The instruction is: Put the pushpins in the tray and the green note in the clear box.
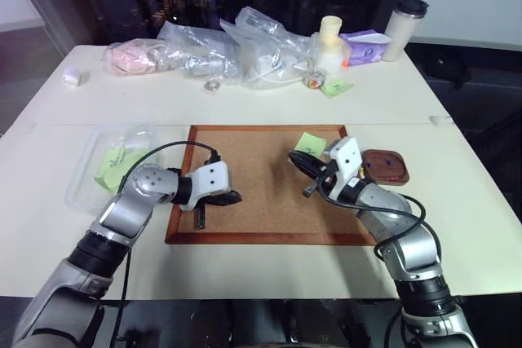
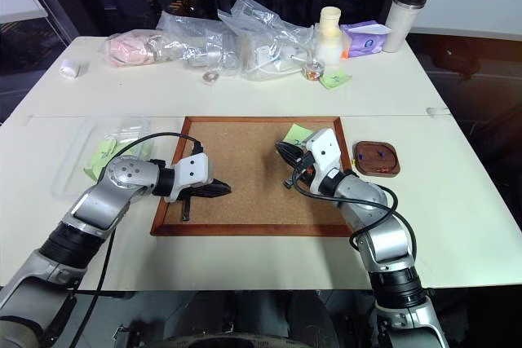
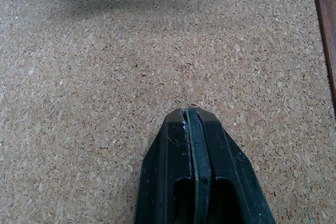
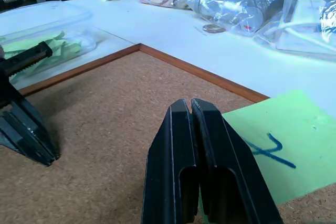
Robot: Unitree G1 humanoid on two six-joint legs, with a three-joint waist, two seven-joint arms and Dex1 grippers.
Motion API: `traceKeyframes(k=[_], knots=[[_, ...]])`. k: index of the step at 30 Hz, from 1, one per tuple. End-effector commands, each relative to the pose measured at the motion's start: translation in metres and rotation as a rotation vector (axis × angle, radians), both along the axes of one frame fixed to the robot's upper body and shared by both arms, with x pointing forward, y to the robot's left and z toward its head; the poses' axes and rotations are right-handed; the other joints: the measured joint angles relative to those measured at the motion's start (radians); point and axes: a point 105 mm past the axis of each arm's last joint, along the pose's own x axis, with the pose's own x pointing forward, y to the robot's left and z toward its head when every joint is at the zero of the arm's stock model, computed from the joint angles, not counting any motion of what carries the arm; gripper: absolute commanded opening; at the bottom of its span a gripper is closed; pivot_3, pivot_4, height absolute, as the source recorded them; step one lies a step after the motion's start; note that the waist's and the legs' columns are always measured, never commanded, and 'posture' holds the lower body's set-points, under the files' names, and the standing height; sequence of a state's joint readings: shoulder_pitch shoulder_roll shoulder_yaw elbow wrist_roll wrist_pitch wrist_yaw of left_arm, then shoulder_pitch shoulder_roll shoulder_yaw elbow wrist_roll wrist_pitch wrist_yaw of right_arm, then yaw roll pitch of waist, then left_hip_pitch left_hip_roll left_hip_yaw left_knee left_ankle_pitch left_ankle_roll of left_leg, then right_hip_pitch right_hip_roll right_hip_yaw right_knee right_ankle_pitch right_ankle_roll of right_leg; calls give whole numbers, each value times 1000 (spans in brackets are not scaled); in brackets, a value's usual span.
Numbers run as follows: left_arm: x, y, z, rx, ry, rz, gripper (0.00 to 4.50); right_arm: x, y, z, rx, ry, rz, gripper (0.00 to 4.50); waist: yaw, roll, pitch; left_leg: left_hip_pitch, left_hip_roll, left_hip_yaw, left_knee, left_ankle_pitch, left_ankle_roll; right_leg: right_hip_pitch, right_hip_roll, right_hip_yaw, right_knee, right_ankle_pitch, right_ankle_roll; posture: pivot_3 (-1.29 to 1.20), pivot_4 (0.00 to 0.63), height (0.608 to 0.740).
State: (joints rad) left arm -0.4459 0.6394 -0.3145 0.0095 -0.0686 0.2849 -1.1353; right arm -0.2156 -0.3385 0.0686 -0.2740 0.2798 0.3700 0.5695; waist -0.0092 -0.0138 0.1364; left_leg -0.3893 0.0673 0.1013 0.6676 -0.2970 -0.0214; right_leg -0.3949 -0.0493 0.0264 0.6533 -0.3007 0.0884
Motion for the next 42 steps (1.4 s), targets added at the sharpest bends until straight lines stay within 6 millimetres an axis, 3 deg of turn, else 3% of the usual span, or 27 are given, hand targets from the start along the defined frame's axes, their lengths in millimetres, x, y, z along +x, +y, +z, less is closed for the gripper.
traceKeyframes(k=[1, 3, 6, 8, 12, 15, 16, 19, 21, 24, 34, 41, 42], knots=[[15, -2, 23, -200, 110, 128, 0, -6, 0, 19, -5, -60, 26, 28, 4, 0, 1, 0, 0, 0, 0, 0, 0, 0, 0, 0, 0, 0, 0, 0, 150, 734], [36, -1, 71, -388, 94, 182, 0, -9, 0, 22, -22, -66, 47, 28, 9, -5, 7, -4, 0, 0, 0, 0, 0, -3, 0, -1, 0, 0, 1, 0, 150, 734], [51, 2, 118, -552, 113, 187, 0, -12, 1, 24, -44, -70, 77, 28, 8, -10, 10, -15, 0, -2, 4, 1, 0, -13, 2, -2, 2, 1, 2, 0, 150, 734], [55, 0, 135, -606, 143, 152, 0, -14, 2, 24, -61, -67, 100, 28, 1, -8, 10, -23, 0, -6, 11, 0, 0, -19, 3, -2, 4, 1, 3, 0, 150, 734], [62, -11, 144, -657, 228, 120, 0, -15, 0, 23, -88, -62, 127, 28, -4, -6, 12, -23, -1, -9, 11, 0, 1, -16, 3, -1, -1, 1, 4, 0, 150, 734], [59, -28, 133, -689, 434, 85, 0, -11, -9, 26, -99, -62, 117, 28, -3, -8, 15, -23, -1, -9, 11, -1, 3, -16, 3, -2, 0, 1, 4, 0, 150, 734], [58, -31, 126, -686, 488, 86, 690, -9, -12, 27, -96, -63, 109, 0, -3, -7, 16, -23, -1, -9, 12, -2, 4, -16, 3, -2, 1, 1, 4, 0, 150, 734], [49, -36, 97, -630, 562, 68, 2054, -5, -17, 32, -70, -63, 85, 0, -4, -7, 16, -23, -2, -11, 13, -2, 4, -16, 3, -2, 2, 1, 4, 0, 150, 734], [42, -39, 89, -616, 576, 40, 3170, -4, -18, 34, -62, -64, 79, 0, -5, -7, 17, -23, -1, -11, 13, -2, 4, -16, 3, -2, 2, 1, 4, 0, 150, 734], [36, -48, 75, -589, 555, 4, 4480, -3, -19, 37, -43, -62, 74, 0, -3, -6, 18, -23, -1, -12, 13, -1, 3, -16, 3, -2, 3, 1, 4, 0, 150, 734], [38, -71, 74, -653, 587, -21, 4480, -1, -17, 37, -43, -56, 79, 0, -1, -6, 18, -23, -2, -12, 14, -1, 3, -16, 3, -3, 3, 1, 4, 0, 150, 734], [54, -95, 63, -646, 577, 31, 4480, -2, -14, 38, -43, -61, 81, 0, -1, -6, 18, -23, -2, -12, 14, -1, 3, -15, 3, -3, 3, 1, 4, 0, 150, 734], [55, -97, 64, -652, 579, 31, 3959, -2, -14, 39, -42, -61, 80, 0, -2, -6, 18, -23, -2, -12, 14, -1, 3, -15, 3, -3, 3, 1, 4, 0, 150, 734]])
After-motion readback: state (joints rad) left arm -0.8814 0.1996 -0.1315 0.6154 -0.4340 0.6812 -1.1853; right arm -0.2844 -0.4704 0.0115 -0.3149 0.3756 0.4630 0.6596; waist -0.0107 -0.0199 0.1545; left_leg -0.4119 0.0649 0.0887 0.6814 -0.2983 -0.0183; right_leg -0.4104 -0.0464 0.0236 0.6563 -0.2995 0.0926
